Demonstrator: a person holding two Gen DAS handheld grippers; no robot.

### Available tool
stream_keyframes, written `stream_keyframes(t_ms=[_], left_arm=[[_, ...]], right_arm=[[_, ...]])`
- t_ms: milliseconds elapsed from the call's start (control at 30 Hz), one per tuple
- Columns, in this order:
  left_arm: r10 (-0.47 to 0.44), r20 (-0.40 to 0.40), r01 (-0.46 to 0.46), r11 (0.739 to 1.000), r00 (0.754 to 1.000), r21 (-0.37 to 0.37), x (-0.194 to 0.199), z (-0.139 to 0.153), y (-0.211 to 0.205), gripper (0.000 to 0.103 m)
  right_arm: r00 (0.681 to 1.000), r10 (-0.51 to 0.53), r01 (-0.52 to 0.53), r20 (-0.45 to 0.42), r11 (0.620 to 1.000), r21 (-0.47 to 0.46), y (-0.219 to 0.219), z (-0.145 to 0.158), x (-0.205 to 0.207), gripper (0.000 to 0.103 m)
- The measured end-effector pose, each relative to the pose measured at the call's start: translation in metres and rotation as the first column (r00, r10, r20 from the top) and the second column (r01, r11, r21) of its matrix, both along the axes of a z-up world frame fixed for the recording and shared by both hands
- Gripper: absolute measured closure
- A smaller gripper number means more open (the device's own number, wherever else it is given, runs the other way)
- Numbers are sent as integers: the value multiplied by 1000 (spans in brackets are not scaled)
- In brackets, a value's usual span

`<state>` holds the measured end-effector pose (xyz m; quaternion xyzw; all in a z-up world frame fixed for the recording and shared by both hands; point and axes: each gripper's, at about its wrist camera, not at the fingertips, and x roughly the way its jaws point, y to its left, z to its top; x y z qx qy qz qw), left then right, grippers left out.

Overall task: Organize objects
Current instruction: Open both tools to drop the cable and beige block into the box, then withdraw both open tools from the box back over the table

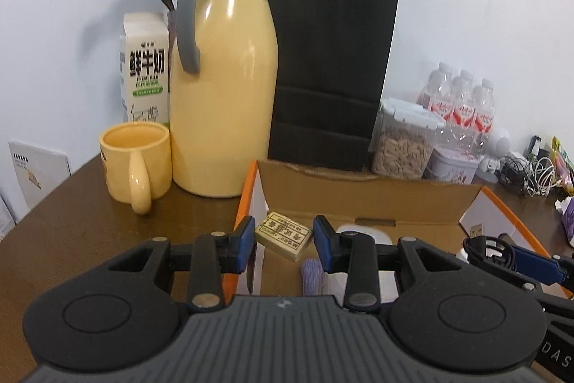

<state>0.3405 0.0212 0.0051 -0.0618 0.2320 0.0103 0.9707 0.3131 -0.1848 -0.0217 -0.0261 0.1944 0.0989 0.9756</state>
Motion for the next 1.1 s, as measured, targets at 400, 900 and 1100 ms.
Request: stream_keyframes(t_ms=[400,900,1100], left_arm=[[-53,56,51,998,997,29,-14,2,-12,15],[-66,89,62,997,994,43,-24,5,-19,0],[-70,117,64,996,991,57,-36,9,-22,0]], right_arm=[[999,-41,41,2,999,13,-5,-4,-5,15],[999,-50,50,4,999,5,-6,-4,-10,0],[998,-54,54,16,999,3,-10,-1,-18,0]])
